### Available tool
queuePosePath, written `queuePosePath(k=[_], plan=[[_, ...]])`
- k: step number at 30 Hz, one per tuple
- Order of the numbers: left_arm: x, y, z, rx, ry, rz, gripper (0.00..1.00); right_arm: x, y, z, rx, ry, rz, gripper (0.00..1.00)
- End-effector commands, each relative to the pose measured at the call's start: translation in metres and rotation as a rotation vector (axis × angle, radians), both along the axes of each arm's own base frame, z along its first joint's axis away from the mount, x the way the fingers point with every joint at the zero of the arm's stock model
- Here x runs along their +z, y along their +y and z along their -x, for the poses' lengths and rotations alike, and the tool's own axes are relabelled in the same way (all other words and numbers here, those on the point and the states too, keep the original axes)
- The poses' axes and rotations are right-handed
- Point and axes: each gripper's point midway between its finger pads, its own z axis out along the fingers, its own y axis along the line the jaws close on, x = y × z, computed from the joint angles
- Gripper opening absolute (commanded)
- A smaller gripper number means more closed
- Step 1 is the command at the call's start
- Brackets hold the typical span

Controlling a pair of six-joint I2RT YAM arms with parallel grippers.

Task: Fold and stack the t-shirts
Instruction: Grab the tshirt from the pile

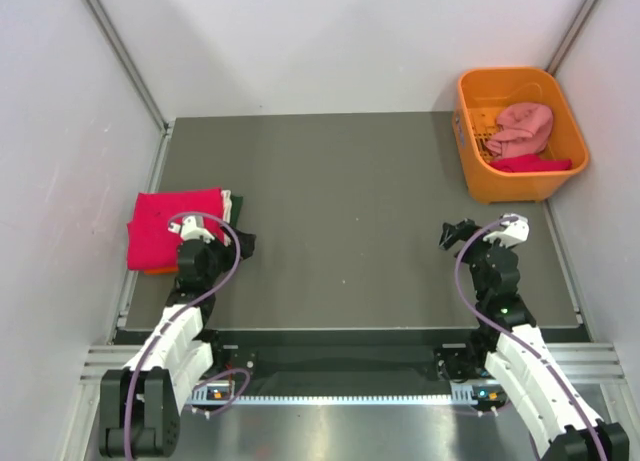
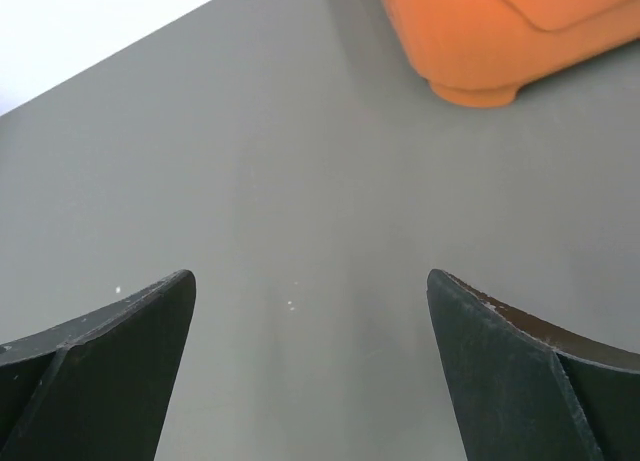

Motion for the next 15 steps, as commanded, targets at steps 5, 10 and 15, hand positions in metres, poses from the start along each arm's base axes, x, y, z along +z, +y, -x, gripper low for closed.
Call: queuePosePath(k=[5,10,15], plan=[[0.015,0.0,-0.01,-0.006,-0.034,-0.003,0.99,0.036,-0.018,-0.004,-0.111,-0.004,0.003,1.0],[0.015,0.0,-0.009,-0.005,-0.037,0.0,0.98,0.097,-0.043,-0.011,-0.259,0.046,0.042,0.94],[0.011,0.001,-0.012,0.006,-0.012,-0.001,0.97,0.184,-0.069,-0.04,-0.384,0.036,0.087,0.86]])
